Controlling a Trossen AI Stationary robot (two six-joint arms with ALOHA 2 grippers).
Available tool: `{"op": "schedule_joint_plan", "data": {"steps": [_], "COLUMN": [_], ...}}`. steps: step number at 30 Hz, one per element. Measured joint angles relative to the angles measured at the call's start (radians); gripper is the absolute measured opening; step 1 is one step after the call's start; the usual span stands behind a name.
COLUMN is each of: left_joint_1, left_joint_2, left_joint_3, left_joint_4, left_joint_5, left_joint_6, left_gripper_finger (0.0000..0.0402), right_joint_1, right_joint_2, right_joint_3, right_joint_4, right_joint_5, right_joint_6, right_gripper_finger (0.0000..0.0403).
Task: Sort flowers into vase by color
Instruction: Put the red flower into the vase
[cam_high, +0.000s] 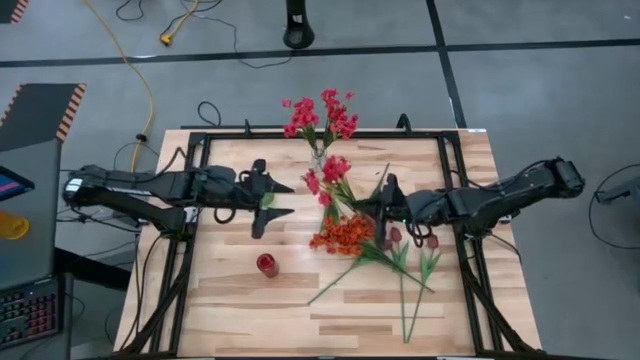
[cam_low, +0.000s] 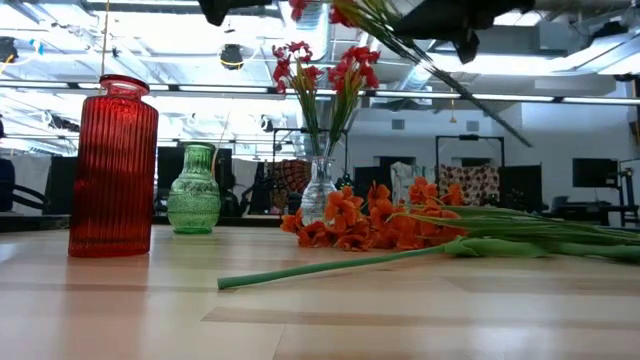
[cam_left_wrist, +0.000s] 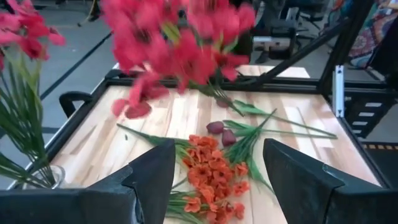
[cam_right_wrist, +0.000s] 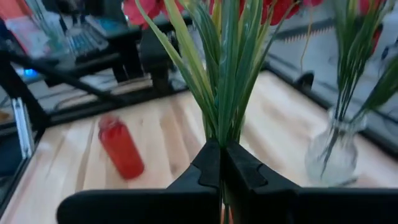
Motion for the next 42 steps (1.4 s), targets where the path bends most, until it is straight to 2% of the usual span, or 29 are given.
{"op": "schedule_joint_plan", "data": {"steps": [5, 16, 21, 31, 42], "left_joint_1": [-0.012, -0.012, -0.012, -0.012, -0.012], "left_joint_2": [0.089, 0.289, 0.357, 0.402, 0.402], "left_joint_3": [0.0, 0.0, 0.0, 0.0, 0.001], "left_joint_4": [0.113, 0.583, 0.725, 0.858, 0.854], "left_joint_5": [-0.037, -0.132, -0.204, -0.217, -0.198], "left_joint_6": [0.0, 0.052, 0.061, 0.079, 0.079], "left_gripper_finger": [0.0233, 0.0233, 0.0233, 0.0233, 0.0224], "right_joint_1": [-0.028, -0.04, -0.041, -0.042, -0.05], "right_joint_2": [0.009, 0.048, 0.067, 0.113, 0.238], "right_joint_3": [0.0, 0.001, 0.0, 0.0, 0.0], "right_joint_4": [0.105, 0.283, 0.338, 0.426, 0.627], "right_joint_5": [-0.004, -0.007, -0.001, -0.006, -0.006], "right_joint_6": [-0.087, -0.26, -0.313, -0.364, -0.425], "right_gripper_finger": [0.0034, 0.0034, 0.0034, 0.0035, 0.0035]}}
